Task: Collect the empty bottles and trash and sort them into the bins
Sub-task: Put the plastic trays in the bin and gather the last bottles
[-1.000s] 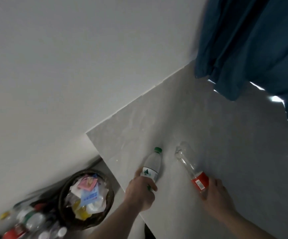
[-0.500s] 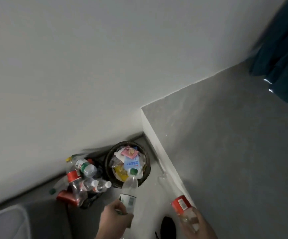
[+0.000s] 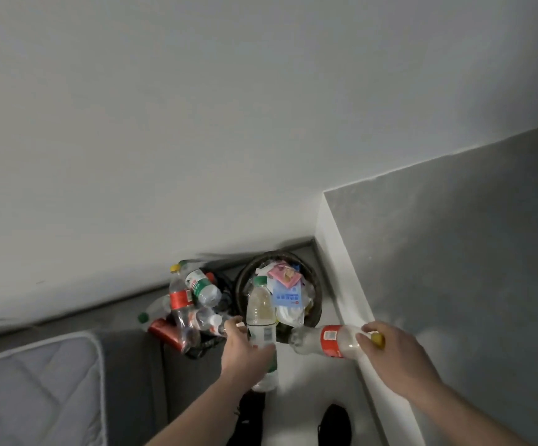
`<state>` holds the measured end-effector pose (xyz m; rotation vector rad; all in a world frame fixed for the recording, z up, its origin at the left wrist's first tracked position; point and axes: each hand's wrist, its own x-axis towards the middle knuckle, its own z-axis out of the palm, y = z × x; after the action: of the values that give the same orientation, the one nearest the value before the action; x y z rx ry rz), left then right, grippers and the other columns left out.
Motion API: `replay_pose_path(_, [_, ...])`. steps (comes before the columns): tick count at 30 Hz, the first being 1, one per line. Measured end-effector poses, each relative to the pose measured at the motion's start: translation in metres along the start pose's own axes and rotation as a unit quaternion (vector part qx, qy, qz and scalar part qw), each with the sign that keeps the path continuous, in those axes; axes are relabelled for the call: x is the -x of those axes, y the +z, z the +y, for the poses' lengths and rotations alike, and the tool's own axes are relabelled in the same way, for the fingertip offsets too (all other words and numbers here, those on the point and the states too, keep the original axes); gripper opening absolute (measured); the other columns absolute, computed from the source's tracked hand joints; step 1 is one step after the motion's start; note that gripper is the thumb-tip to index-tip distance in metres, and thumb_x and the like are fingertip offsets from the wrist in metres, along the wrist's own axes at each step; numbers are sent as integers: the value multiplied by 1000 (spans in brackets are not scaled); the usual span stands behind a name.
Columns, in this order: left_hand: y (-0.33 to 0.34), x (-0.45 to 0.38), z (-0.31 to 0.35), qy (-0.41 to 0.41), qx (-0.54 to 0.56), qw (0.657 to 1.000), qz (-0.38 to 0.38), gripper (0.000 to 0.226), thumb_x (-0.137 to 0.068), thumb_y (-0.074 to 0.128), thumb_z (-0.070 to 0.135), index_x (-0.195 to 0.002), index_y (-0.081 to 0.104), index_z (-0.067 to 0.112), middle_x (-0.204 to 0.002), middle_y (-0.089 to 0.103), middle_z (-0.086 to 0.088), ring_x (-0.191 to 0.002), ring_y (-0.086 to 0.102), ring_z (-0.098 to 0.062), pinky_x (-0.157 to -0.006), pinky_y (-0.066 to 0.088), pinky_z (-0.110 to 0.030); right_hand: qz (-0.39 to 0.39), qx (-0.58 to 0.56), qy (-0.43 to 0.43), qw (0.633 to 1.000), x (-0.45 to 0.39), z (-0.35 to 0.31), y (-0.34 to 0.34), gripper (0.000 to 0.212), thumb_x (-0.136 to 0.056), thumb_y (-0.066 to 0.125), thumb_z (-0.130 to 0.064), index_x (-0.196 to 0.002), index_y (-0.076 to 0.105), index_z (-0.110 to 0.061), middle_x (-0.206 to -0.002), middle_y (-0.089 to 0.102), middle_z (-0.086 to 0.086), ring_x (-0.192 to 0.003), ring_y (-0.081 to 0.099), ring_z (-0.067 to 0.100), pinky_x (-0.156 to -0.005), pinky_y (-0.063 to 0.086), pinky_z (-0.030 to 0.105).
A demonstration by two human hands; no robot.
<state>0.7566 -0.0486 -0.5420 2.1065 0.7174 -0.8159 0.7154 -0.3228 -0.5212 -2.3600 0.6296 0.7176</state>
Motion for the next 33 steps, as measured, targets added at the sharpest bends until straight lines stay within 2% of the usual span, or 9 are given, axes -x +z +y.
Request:
replay_pose_path(4, [8, -43, 9, 19, -45, 999, -12, 77, -65, 77, 27, -129, 35, 32, -115, 41, 10, -103, 50, -16, -91, 51, -38, 29, 0, 3, 1000, -35, -27, 8, 22, -83, 65, -50, -91, 63, -29, -91, 66, -8, -80, 59, 16, -69, 48, 31])
replay_pose_path(7, [18, -84, 12, 36, -86, 996, -4, 78, -69, 79, 25, -135, 37, 25, -120, 39, 4, -104, 44, -17, -88, 45, -34, 38, -13, 0, 999, -69, -44, 27, 24, -81, 66, -47, -80, 56, -25, -86, 62, -6, -78, 58, 16, -65, 43, 29])
replay_pose_path(13, [48, -158, 6, 31, -102, 994, -15, 82, -66, 83, 30, -133, 37, 24, -121, 41, 4, -101, 57, -21, -88, 58, -44, 42, -33, 25, 998, -137, -67, 80, 25, -85, 71, -47, -83, 59, -25, -84, 61, -6, -72, 59, 13, -62, 48, 29])
replay_pose_path(16, [59, -185, -1, 23, -134, 991, -11, 84, -68, 82, 31, -136, 34, 22, -127, 41, 0, -108, 57, -24, -93, 56, -45, 40, -62, 37, 997, -161, -76, 99, 31, -85, 72, -51, -79, 58, -24, -80, 62, -4, -69, 60, 13, -54, 46, 27])
replay_pose_path(19, [65, -204, -10, 10, -141, 990, -11, 86, -71, 80, 32, -141, 32, 18, -134, 41, -4, -118, 54, -27, -100, 50, -43, 62, -74, 23, 995, -180, -85, 113, 32, -85, 70, -53, -81, 59, -23, -85, 62, -1, -72, 60, 15, -52, 39, 24])
replay_pose_path(21, [67, -213, -17, 5, -139, 990, -18, 88, -72, 78, 38, -143, 31, 17, -137, 42, -5, -122, 52, -28, -101, 48, -43, 72, -81, 12, 994, -190, -93, 120, 37, -84, 68, -59, -81, 59, -23, -84, 63, -1, -72, 59, 14, -53, 38, 25])
replay_pose_path(25, [61, -220, -21, 0, -135, 991, -11, 81, -72, 72, 41, -141, 34, 19, -134, 46, -4, -122, 52, -28, -102, 47, -44, 77, -89, -3, 993, -204, -118, 126, 59, -68, 53, -82, -76, 58, -24, -79, 61, -2, -72, 60, 17, -62, 51, 34])
replay_pose_path(29, [41, -205, -15, 11, -100, 995, 1, 79, -71, 69, 45, -140, 38, 24, -131, 48, 1, -120, 52, -23, -100, 46, -40, 77, -64, -34, 994, -205, -140, 129, 48, -79, 64, -70, -74, 59, -23, -85, 54, 0, -77, 59, 22, -70, 53, 41])
replay_pose_path(33, [12, -181, -23, 31, -79, 996, 28, 81, -67, 63, 56, -140, 38, 30, -131, 48, 8, -120, 53, -19, -99, 49, -43, 64, -22, -79, 995, -203, -161, 130, 47, -83, 65, -64, -77, 60, -18, -90, 51, 1, -77, 53, 19, -69, 46, 35])
